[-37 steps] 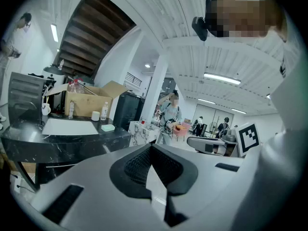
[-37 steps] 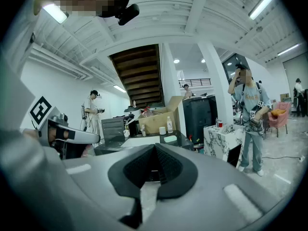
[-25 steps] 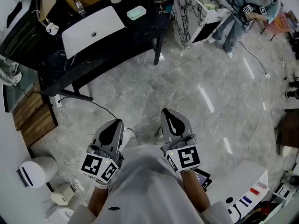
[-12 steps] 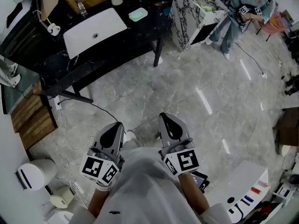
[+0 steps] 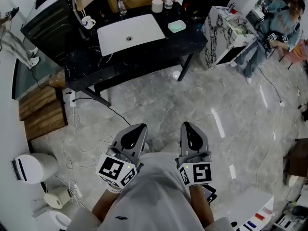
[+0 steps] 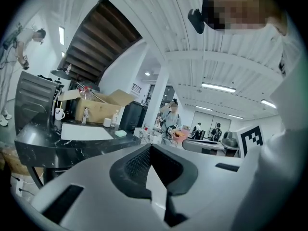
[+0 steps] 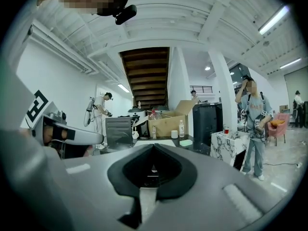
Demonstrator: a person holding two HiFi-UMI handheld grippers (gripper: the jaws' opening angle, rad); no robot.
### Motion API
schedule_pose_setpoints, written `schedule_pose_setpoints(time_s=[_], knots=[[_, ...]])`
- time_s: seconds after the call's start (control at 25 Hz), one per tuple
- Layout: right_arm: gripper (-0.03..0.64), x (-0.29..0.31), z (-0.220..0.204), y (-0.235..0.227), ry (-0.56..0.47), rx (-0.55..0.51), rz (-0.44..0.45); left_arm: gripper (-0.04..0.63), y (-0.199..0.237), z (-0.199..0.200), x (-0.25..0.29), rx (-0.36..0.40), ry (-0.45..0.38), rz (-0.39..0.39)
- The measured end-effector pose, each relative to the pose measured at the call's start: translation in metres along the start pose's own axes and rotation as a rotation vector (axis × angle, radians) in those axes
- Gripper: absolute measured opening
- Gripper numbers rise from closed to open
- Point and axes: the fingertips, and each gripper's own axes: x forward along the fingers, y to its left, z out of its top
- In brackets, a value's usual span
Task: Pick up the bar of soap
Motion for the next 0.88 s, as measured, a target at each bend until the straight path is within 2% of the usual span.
schedule_pose_setpoints(time_s=[0.2, 0.36, 0.72, 0.88], knots=[[0.011, 0.008, 0.007, 0.010, 0.019, -0.010, 0.020, 0.006, 0.013, 0.010, 0.003, -0.022, -0.017, -0.014], [0.010, 0.022, 0.000, -0.003, 0.055, 0.006, 0.035, 0.006, 0.021, 0.006, 0.026, -0.055, 0.011, -0.016], [0.011, 0.104, -0.002, -0.088, 0.074, 0.033, 0.045, 0.006, 0.055, 0.015, 0.117, -0.078, 0.076, 0.032], [0.011, 0.144, 0.007, -0.132, 0.070, 0.023, 0.067, 0.006, 0.065, 0.030, 0.171, -0.055, 0.106, 0.047]])
